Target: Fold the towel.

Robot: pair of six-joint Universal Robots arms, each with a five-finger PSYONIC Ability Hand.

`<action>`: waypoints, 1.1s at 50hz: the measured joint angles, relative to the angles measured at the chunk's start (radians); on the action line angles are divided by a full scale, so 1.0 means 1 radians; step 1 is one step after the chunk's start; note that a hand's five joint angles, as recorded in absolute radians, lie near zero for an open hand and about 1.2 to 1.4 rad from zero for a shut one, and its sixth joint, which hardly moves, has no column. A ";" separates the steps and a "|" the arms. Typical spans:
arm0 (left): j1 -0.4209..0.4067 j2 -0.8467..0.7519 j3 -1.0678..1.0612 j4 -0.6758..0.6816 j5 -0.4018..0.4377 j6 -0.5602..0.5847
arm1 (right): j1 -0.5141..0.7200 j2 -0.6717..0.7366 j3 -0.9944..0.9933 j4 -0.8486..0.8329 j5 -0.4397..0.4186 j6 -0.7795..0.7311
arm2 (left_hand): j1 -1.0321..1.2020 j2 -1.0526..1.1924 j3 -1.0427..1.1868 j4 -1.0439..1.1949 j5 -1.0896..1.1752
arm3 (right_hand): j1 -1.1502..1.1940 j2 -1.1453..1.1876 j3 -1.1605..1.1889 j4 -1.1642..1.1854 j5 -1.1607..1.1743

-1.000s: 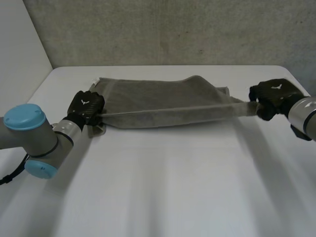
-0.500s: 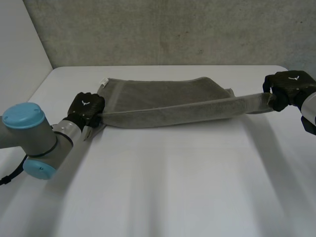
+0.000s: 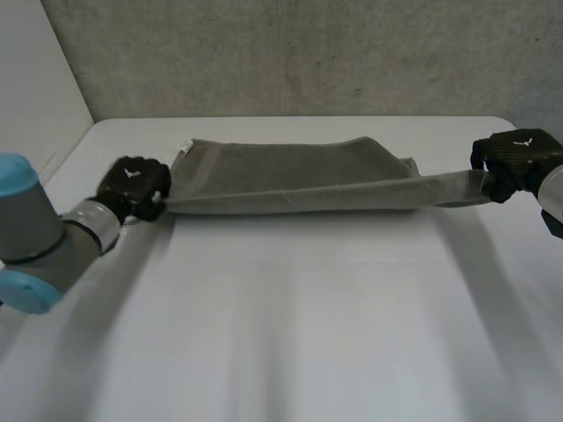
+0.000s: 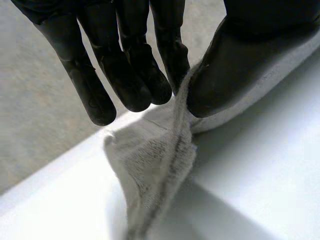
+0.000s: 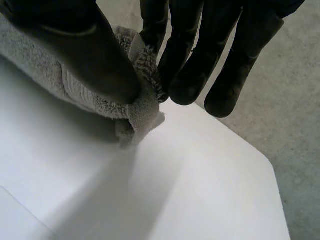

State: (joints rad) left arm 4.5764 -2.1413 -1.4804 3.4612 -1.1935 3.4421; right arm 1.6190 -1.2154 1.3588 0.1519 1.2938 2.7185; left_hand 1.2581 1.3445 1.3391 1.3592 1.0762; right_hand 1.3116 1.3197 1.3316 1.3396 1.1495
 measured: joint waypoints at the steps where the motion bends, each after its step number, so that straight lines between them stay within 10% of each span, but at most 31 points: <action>1: 0.010 0.025 -0.005 -0.010 0.006 0.000 | -0.001 -0.010 -0.003 0.015 -0.002 -0.011 | 0.000 0.000 0.000 0.000 0.002 | 0.000 0.000 0.000 0.000 0.000; 35: 0.189 0.708 -0.317 -0.091 0.246 -0.032 | -0.086 -0.402 0.042 0.307 -0.216 -0.248 | 0.005 0.004 0.003 0.004 0.047 | 0.000 0.000 0.000 0.000 0.000; 43: 0.185 0.621 -0.220 -0.085 0.257 -0.096 | -0.074 -0.342 -0.060 0.265 -0.206 -0.202 | 0.005 0.005 0.003 0.004 0.048 | 0.000 0.000 0.000 0.000 0.000; 55: 0.090 0.218 -0.008 -0.100 0.182 -0.120 | 0.096 -0.008 -0.219 0.234 0.068 -0.283 | 0.005 0.005 0.003 0.004 0.048 | 0.000 0.000 0.000 0.000 0.000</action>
State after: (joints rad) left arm 4.6666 -1.9232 -1.4884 3.3615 -1.0110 3.3225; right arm 1.7153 -1.2235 1.1394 0.3862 1.3618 2.4352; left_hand 1.2629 1.3499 1.3420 1.3634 1.1242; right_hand 1.3116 1.3197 1.3313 1.3396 1.1496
